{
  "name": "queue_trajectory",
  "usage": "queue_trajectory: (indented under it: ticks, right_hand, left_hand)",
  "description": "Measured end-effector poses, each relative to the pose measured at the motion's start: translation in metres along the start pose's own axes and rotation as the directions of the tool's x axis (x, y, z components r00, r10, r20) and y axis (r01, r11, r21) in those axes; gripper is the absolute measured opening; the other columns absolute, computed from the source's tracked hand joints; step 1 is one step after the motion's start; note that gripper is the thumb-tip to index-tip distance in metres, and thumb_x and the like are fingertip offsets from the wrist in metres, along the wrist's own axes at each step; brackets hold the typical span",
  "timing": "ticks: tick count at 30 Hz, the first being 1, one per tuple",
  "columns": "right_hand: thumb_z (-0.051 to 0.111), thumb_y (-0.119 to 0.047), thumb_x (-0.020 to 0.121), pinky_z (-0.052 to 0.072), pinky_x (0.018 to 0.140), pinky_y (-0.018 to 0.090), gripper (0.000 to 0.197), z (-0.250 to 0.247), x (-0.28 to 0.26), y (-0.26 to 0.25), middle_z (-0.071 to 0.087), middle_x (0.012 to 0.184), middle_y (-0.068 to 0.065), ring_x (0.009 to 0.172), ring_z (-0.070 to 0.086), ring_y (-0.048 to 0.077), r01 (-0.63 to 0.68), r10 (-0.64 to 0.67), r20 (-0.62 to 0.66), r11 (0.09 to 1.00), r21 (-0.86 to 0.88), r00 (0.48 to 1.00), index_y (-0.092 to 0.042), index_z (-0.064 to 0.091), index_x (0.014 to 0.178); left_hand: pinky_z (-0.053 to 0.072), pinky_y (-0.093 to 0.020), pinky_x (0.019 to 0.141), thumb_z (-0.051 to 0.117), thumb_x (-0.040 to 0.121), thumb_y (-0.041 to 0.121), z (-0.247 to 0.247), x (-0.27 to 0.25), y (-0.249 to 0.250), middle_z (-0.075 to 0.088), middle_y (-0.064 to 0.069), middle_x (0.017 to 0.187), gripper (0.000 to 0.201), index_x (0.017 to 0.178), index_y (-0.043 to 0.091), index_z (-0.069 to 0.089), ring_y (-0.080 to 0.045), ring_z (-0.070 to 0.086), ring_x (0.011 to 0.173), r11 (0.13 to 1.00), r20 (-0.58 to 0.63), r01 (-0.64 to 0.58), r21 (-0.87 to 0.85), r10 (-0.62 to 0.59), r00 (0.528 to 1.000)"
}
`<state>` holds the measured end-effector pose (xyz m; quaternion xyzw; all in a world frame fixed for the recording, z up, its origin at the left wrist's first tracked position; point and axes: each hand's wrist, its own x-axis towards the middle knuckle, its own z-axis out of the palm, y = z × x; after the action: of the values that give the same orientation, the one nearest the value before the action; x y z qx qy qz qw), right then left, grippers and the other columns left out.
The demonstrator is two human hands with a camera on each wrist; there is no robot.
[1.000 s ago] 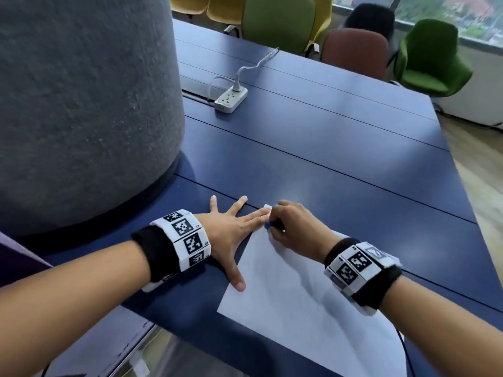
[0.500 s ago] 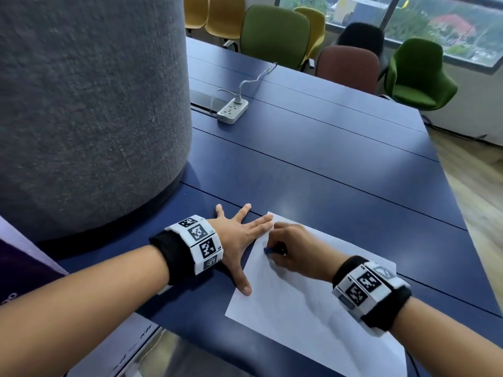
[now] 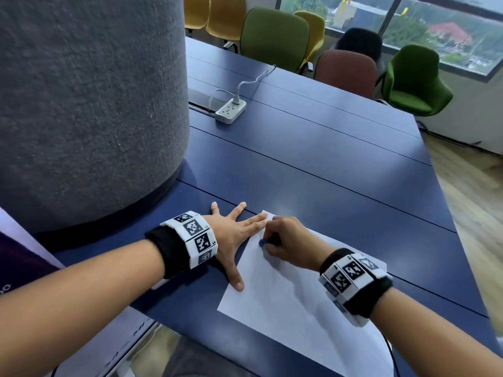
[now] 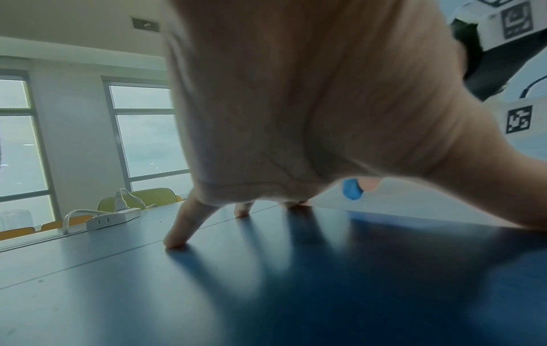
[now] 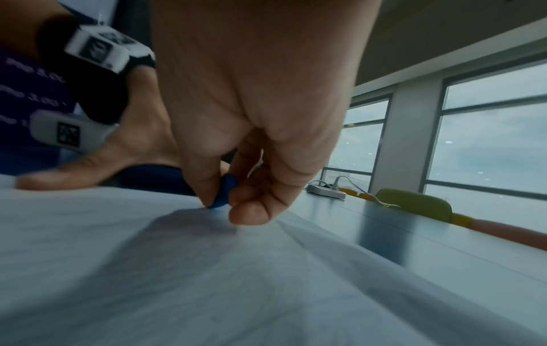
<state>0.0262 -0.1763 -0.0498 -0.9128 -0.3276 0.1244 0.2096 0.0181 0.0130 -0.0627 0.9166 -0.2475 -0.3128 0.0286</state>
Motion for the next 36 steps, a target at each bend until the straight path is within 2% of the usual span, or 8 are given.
queue_trajectory:
  ticks: [5,11,15,20,25,30,34,36]
  right_hand:
    - [0.067,-0.014,0.08,0.034,0.059,0.011,0.007,0.013,-0.017,-0.013,0.046,0.07,-0.014,0.059,0.043,0.001,0.131,-0.133,0.199,0.991,0.021,0.971,-0.01,0.064,0.076]
    - [0.067,-0.009,0.077,0.04,0.063,0.023,0.01,0.005,-0.005,-0.006,0.057,0.07,-0.003,0.062,0.047,0.012,0.038,-0.042,0.074,0.998,0.051,0.996,-0.007,0.061,0.07]
    - [0.069,-0.014,0.077,0.036,0.059,0.015,0.018,0.014,-0.024,-0.019,0.053,0.072,-0.008,0.058,0.046,0.002,0.117,-0.13,0.3,0.991,0.061,0.945,-0.023,0.056,0.068]
    - [0.07,-0.012,0.076,0.04,0.058,0.018,0.015,0.007,-0.008,-0.006,0.056,0.065,-0.008,0.057,0.049,0.005,0.009,-0.02,0.121,0.996,0.092,0.992,-0.017,0.059,0.068]
    - [0.07,-0.014,0.076,0.039,0.058,0.017,0.009,0.018,-0.028,-0.025,0.058,0.072,-0.004,0.058,0.047,0.004,0.117,-0.144,0.315,0.988,0.105,0.938,-0.015,0.062,0.071]
    - [0.069,-0.012,0.076,0.039,0.06,0.023,0.012,0.008,-0.009,-0.004,0.055,0.064,-0.006,0.057,0.047,0.008,0.013,-0.023,0.109,0.996,0.087,0.994,-0.013,0.06,0.068]
    - [0.068,-0.013,0.074,0.037,0.057,0.013,0.01,0.018,-0.033,-0.021,0.058,0.071,-0.006,0.059,0.048,0.007,0.1,-0.128,0.304,0.989,0.108,0.944,-0.016,0.06,0.069]
    - [0.069,-0.015,0.074,0.036,0.056,0.011,0.012,0.015,-0.029,-0.022,0.057,0.068,-0.01,0.058,0.05,0.006,0.074,-0.103,0.338,0.993,0.097,0.935,-0.02,0.059,0.069]
  left_hand:
    - [-0.014,-0.079,0.099,0.076,0.05,0.077,0.0,-0.001,0.0,-0.034,0.033,0.149,0.148,0.151,0.034,-0.021,-0.026,-0.034,0.142,1.0,0.009,0.016,0.021,-0.016,1.0]
    - [-0.015,-0.079,0.099,0.079,0.049,0.075,0.0,0.0,0.0,-0.032,0.033,0.15,0.147,0.15,0.039,-0.022,-0.026,-0.034,0.142,1.0,0.014,0.008,0.0,-0.008,1.0]
    - [-0.011,-0.081,0.099,0.074,0.049,0.08,0.001,0.001,-0.001,-0.035,0.032,0.149,0.148,0.15,0.035,-0.024,-0.027,-0.034,0.142,0.999,0.027,0.014,0.033,-0.015,1.0]
    - [-0.01,-0.082,0.098,0.075,0.048,0.08,0.001,0.001,-0.001,-0.034,0.031,0.15,0.148,0.151,0.035,-0.023,-0.028,-0.033,0.143,1.0,0.017,0.004,0.03,-0.005,1.0]
    - [-0.01,-0.082,0.098,0.075,0.049,0.079,0.001,0.0,0.0,-0.034,0.03,0.15,0.148,0.151,0.034,-0.023,-0.027,-0.033,0.143,0.999,0.021,0.011,0.034,-0.012,1.0]
    - [-0.01,-0.082,0.098,0.075,0.049,0.079,0.001,0.0,0.001,-0.034,0.03,0.15,0.148,0.151,0.033,-0.022,-0.028,-0.033,0.143,0.999,0.023,0.01,0.036,-0.01,1.0]
    - [-0.011,-0.082,0.098,0.074,0.05,0.079,0.0,0.001,0.002,-0.036,0.029,0.15,0.149,0.15,0.033,-0.026,-0.029,-0.034,0.142,0.999,0.04,0.019,0.046,-0.021,0.999]
    - [-0.01,-0.082,0.098,0.074,0.05,0.08,0.001,0.001,0.001,-0.036,0.029,0.149,0.149,0.15,0.033,-0.026,-0.029,-0.034,0.142,0.999,0.04,0.017,0.05,-0.019,0.999]
